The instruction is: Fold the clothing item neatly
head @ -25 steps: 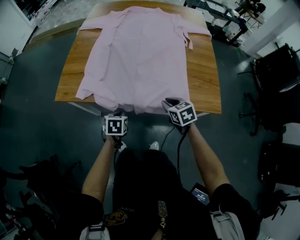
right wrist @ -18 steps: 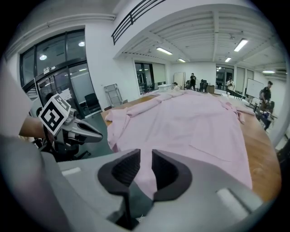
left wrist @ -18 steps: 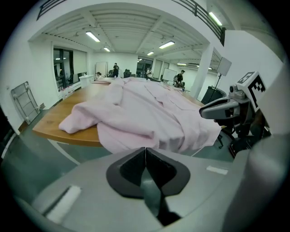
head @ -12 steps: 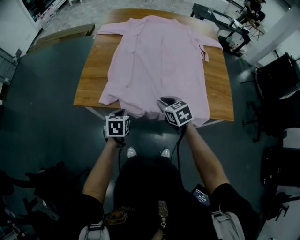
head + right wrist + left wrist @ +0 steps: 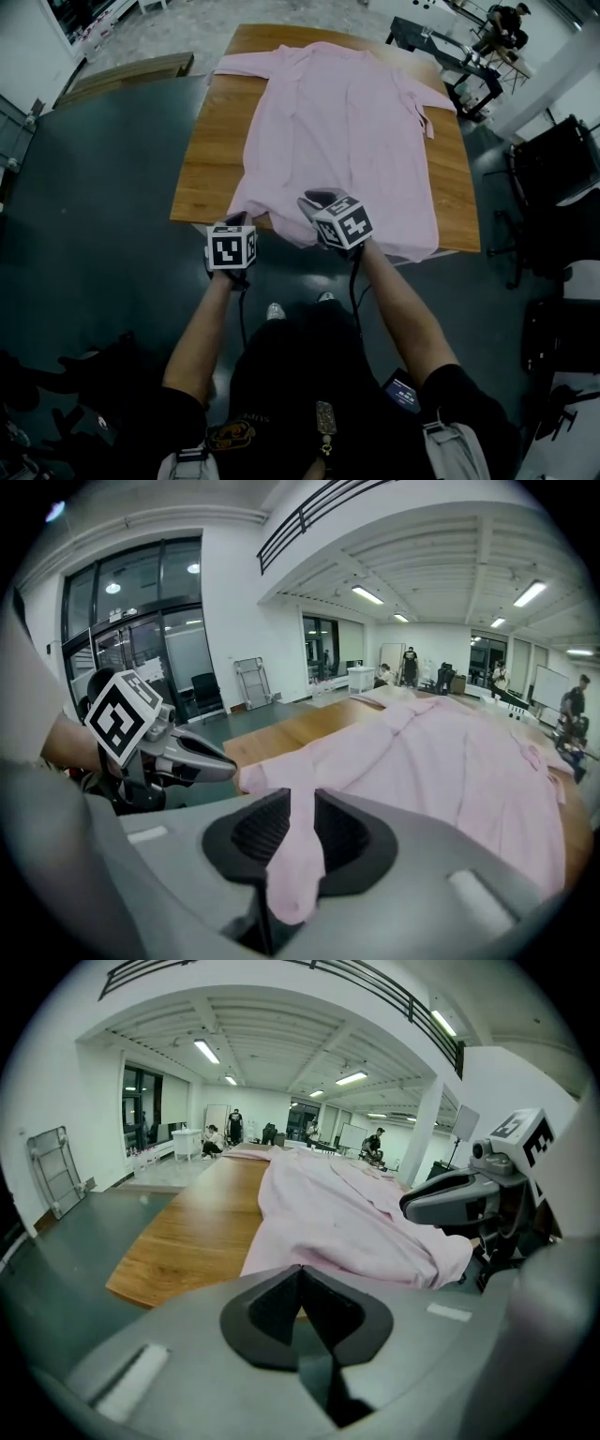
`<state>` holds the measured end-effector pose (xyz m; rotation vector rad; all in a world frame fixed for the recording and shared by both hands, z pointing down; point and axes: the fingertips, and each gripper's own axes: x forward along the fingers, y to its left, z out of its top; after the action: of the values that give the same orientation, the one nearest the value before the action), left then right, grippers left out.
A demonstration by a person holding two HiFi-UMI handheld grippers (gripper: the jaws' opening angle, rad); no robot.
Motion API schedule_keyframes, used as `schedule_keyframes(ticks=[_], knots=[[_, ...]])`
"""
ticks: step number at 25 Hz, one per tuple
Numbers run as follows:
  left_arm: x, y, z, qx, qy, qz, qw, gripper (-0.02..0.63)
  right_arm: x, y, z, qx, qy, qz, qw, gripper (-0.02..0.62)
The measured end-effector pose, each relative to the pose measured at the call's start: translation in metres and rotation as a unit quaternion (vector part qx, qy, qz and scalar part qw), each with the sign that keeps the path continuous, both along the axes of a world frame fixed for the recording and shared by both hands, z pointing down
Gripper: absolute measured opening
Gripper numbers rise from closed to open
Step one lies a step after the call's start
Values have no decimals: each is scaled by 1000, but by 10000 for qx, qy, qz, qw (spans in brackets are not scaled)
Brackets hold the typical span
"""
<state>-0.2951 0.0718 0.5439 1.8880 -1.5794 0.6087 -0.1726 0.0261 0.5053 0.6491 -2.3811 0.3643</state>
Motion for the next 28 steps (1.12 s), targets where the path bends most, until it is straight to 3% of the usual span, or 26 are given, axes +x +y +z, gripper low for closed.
schedule_keyframes(ticks=[7,14,18,21,25,28], knots=[[-38,-25,0,62,31,-256,9996,8,-58,-39,-3,59,-25,-438,9990,71],[-59,-81,-8,55,-67,-464,9989,9,-84,-104,-10,88,-233,-633,9977,71],[-63,-117,-2,-117,-104,-439,9989,29,-104,-134,-1,-52,-259,-978,9949,69],[-66,-130,6,-295,-88,-476,9984,54,-126,-137,11,-323,-230,-1491,9880,71],[-80,-130,15,-467,-151,-667,9966,54,-147,-107,35,-1028,-158,-2230,9692,115],[-91,-125,21,-589,-161,-758,9953,54,-154,-86,53,-1301,54,-2509,9592,117]])
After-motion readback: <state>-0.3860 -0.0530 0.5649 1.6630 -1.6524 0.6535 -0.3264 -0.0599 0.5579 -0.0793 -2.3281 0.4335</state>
